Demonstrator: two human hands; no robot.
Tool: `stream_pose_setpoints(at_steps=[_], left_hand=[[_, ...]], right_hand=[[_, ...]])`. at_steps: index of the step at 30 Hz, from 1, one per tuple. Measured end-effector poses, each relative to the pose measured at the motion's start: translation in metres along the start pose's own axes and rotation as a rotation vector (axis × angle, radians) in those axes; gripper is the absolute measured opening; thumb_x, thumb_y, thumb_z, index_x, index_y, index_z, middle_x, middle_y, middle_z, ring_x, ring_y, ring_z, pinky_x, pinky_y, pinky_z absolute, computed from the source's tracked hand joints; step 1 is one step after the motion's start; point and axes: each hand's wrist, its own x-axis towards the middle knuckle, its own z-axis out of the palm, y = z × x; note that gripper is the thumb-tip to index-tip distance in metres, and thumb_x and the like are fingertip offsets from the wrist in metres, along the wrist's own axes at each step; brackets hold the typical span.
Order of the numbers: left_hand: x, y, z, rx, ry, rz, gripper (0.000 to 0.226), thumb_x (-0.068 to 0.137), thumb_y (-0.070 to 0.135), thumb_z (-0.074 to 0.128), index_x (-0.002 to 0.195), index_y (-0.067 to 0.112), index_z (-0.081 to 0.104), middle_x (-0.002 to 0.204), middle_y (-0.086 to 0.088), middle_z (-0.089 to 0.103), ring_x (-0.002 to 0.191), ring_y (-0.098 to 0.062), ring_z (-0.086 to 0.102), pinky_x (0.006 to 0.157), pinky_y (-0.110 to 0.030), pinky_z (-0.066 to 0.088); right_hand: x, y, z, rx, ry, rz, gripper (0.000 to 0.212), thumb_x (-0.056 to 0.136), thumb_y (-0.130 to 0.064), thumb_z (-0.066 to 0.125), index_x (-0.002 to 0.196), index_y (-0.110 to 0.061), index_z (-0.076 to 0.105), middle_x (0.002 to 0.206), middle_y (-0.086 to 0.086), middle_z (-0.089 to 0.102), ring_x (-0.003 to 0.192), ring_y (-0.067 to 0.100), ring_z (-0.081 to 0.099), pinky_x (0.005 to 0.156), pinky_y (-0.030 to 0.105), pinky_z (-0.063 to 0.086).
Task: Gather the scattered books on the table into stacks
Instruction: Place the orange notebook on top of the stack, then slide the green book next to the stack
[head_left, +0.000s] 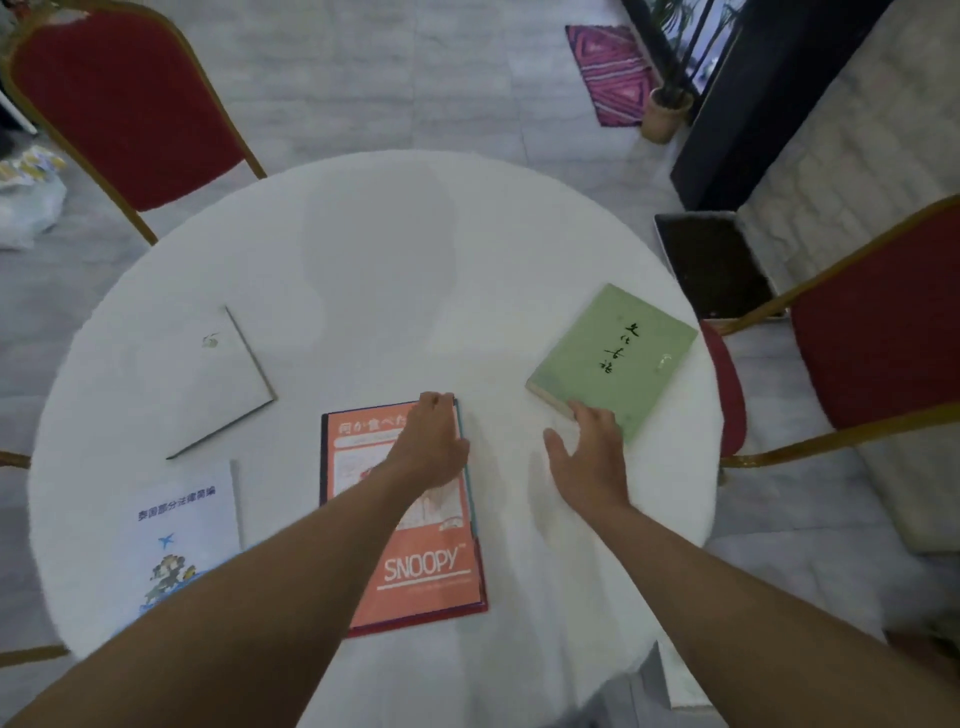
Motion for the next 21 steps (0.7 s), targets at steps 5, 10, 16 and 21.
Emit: stream_pose_setpoints(at_steps=[5, 10, 16, 21], left_hand=[[0.041, 0.054, 0.015, -0.042, -0.067, 0.071, 0.067, 0.096, 0.025, 0.054, 0.152, 0.003, 0.023, 0.156, -0.015, 0.021, 0.141, -0.033, 0.033, 0.116, -0.039, 0.03], [0.075, 0.086, 0.03, -0.078, -0.117, 0.082, 0.06, 0.096, 0.022, 0.053, 0.146, -0.001, 0.031, 0.151, -0.02, 0.03, 0.139, -0.035, 0.036, 0.112, -0.036, 0.031], [0.094, 0.094, 0.043, -0.028, -0.117, 0.076, 0.044, 0.089, 0.019, 0.058, 0.129, 0.005, 0.048, 0.125, -0.019, 0.056, 0.115, -0.038, 0.054, 0.095, -0.041, 0.047], [0.086, 0.089, 0.042, -0.007, -0.078, -0.018, 0.046, 0.086, 0.023, 0.054, 0.13, 0.011, 0.047, 0.12, -0.017, 0.05, 0.111, -0.038, 0.054, 0.086, -0.037, 0.045]], right_hand=[[0.035, 0.029, -0.031, -0.056, 0.134, 0.199, 0.075, 0.088, -0.034, 0.066, 0.151, -0.016, 0.029, 0.151, 0.009, 0.026, 0.134, 0.032, 0.03, 0.11, 0.045, 0.036], [0.055, 0.048, -0.03, 0.073, 0.021, 0.344, 0.091, 0.089, -0.03, 0.064, 0.157, -0.012, 0.006, 0.161, 0.012, 0.015, 0.144, 0.034, 0.023, 0.115, 0.044, 0.029], [0.061, 0.052, -0.02, -0.01, -0.012, 0.334, 0.092, 0.092, -0.028, 0.063, 0.156, 0.001, 0.003, 0.158, 0.018, 0.022, 0.143, 0.038, 0.021, 0.117, 0.041, 0.021], [0.056, 0.056, -0.026, -0.064, -0.091, 0.246, 0.091, 0.089, -0.03, 0.067, 0.155, -0.002, 0.012, 0.153, 0.018, 0.03, 0.139, 0.036, 0.029, 0.115, 0.041, 0.029]])
